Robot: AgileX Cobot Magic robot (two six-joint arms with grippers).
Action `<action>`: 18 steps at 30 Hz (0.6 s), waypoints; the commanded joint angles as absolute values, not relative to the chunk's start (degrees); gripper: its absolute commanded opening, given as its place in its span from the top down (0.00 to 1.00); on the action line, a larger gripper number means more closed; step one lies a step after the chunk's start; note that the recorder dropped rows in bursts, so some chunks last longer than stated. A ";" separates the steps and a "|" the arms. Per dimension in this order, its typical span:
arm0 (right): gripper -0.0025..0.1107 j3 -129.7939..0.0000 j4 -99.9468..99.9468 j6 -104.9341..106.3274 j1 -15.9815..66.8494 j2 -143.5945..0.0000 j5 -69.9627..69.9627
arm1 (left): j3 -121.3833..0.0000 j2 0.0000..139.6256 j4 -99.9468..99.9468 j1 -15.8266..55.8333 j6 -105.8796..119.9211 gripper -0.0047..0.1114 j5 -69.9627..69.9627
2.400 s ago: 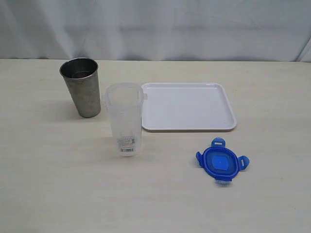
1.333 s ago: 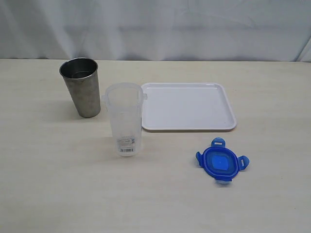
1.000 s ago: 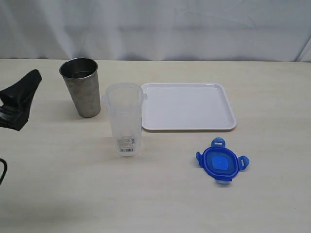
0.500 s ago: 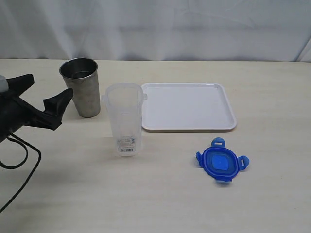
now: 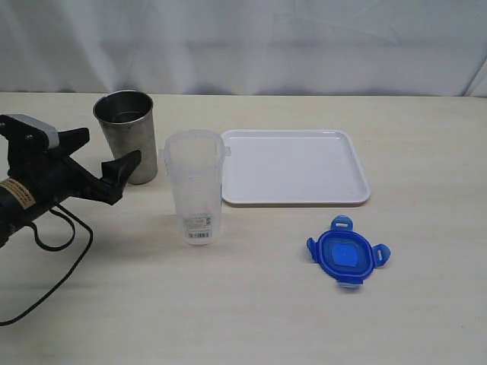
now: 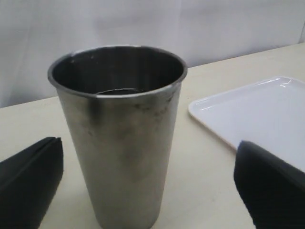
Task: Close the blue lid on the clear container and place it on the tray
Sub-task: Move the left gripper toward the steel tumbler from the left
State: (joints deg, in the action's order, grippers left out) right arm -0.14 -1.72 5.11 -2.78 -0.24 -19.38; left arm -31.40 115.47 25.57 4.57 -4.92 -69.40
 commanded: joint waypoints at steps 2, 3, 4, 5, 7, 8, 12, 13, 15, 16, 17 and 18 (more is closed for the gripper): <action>0.94 0.00 -1.75 5.13 -3.17 0.00 -19.38 | -34.99 119.24 25.95 4.72 -7.62 0.18 -69.96; 0.94 0.00 -1.75 5.13 -3.17 0.00 -19.38 | -35.51 119.73 25.95 4.72 -7.62 0.18 -69.96; 0.94 0.00 -1.75 5.13 -3.17 0.00 -19.38 | -35.88 120.31 25.95 4.72 -7.62 0.18 -69.96; 0.94 0.00 -1.75 5.13 -3.17 0.00 -19.38 | -36.44 120.81 25.95 4.72 -7.62 0.18 -69.96; 0.94 0.00 -1.75 5.13 -3.17 0.00 -19.38 | -37.54 121.79 25.95 4.72 -7.66 0.18 -69.96; 0.94 0.00 -1.75 5.13 -3.17 0.00 -19.38 | -38.06 122.27 26.22 4.72 -7.66 0.18 -69.96; 0.94 0.00 -1.75 5.13 -3.17 0.00 -19.38 | -40.06 123.87 27.80 4.72 -7.77 0.18 -69.96; 0.94 0.00 -1.75 5.13 -3.17 0.00 -19.38 | -40.60 124.35 27.91 4.72 -7.77 0.18 -69.96; 0.94 0.00 -1.75 5.13 -3.17 0.00 -19.38 | -41.50 125.31 27.81 4.72 -7.77 0.18 -69.96; 0.94 0.00 -1.75 5.05 -3.17 0.00 -19.38 | -42.19 125.86 27.81 4.72 -7.77 0.18 -69.96; 0.94 0.00 -1.75 5.05 -3.17 0.00 -19.38 | -42.82 126.36 27.81 4.72 -7.77 0.18 -69.96; 0.94 0.00 -1.75 5.05 -3.17 0.00 -19.38 | -43.52 126.94 27.81 4.72 -8.01 0.18 -69.96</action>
State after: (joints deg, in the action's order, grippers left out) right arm -0.14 -1.72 5.11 -2.78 -0.24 -19.38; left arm -41.98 125.54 27.52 4.57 -7.38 -69.52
